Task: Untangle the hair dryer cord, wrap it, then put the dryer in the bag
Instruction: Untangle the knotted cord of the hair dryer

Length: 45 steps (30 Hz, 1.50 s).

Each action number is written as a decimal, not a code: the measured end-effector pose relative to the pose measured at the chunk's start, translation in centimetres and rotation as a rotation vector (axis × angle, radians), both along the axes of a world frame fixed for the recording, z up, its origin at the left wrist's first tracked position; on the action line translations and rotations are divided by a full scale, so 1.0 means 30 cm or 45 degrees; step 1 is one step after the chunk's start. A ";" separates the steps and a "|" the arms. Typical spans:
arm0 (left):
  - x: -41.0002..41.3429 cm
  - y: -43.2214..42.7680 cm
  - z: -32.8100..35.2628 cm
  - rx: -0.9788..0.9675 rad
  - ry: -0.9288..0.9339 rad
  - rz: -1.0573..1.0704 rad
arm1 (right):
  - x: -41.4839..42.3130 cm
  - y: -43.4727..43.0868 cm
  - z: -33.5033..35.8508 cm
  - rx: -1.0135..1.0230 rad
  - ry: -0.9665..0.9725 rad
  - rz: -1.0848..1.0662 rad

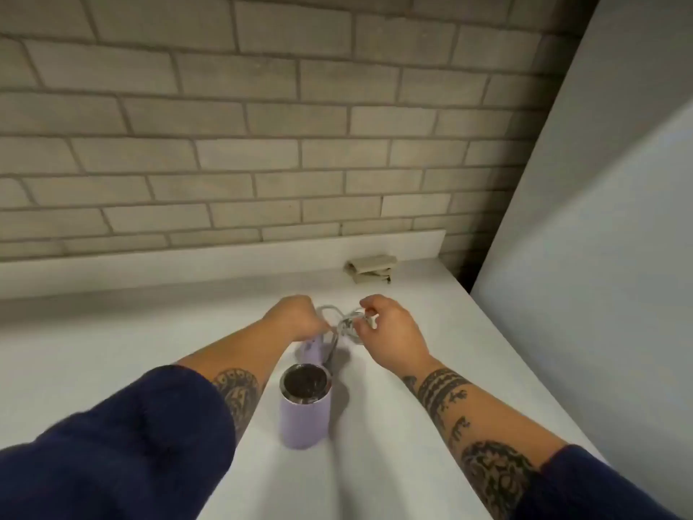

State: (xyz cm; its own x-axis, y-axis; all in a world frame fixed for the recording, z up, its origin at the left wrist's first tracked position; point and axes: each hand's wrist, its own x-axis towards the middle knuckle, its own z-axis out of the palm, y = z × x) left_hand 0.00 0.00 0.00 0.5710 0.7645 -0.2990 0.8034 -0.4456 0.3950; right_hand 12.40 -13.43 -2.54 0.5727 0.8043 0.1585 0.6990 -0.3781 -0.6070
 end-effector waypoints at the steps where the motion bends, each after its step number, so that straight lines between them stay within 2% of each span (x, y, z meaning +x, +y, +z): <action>1: -0.011 0.009 -0.035 -0.111 0.063 0.039 | -0.023 0.012 -0.034 -0.057 0.130 -0.006; 4: -0.042 0.009 -0.129 -0.467 0.075 0.189 | -0.122 0.016 -0.126 -0.326 0.452 0.026; 7: -0.040 0.028 -0.202 -0.637 -0.031 0.271 | -0.178 0.029 -0.197 -0.294 0.775 -0.023; 10: -0.034 0.047 -0.235 -0.766 -0.097 0.287 | -0.208 0.032 -0.214 -0.239 0.900 -0.115; 14: -0.018 0.083 -0.248 -0.762 -0.033 0.180 | -0.188 0.032 -0.210 -0.220 0.944 -0.038; 18: -0.014 0.142 -0.248 -0.660 0.157 -0.031 | -0.121 0.057 -0.243 -0.184 0.782 -0.120; 22: -0.020 0.195 -0.232 -0.591 0.388 -0.230 | -0.044 0.074 -0.288 -0.094 0.367 -0.283; 25: -0.014 0.221 -0.215 -0.476 0.563 -0.392 | 0.022 0.057 -0.318 -0.301 0.045 -0.105; 28: -0.007 0.226 -0.182 -0.334 0.720 -0.461 | 0.076 0.063 -0.331 -0.527 -0.136 0.025; 31: 0.011 0.184 -0.198 -0.228 0.651 -0.426 | 0.108 0.081 -0.333 -0.578 -0.267 0.061; 34: 0.017 0.115 -0.292 0.120 0.452 -0.369 | 0.126 0.087 -0.340 -0.540 -0.299 0.039; 36: 0.014 0.086 -0.358 0.355 0.403 -0.342 | 0.128 0.084 -0.341 -0.532 -0.274 0.017; 39: -0.003 0.080 -0.402 0.612 0.366 -0.453 | 0.127 0.077 -0.334 -0.512 -0.338 0.016; 45: -0.040 0.139 -0.399 0.636 0.286 -0.614 | 0.166 0.025 -0.326 -0.468 -0.240 -0.194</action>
State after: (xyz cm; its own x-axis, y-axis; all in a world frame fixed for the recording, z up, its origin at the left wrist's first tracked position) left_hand -1.20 4.18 -11.97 0.8446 0.5194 -0.1299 0.5102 -0.8543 -0.0993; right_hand 17.37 -12.69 -12.32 0.6775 0.7355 -0.0093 0.7042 -0.6522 -0.2806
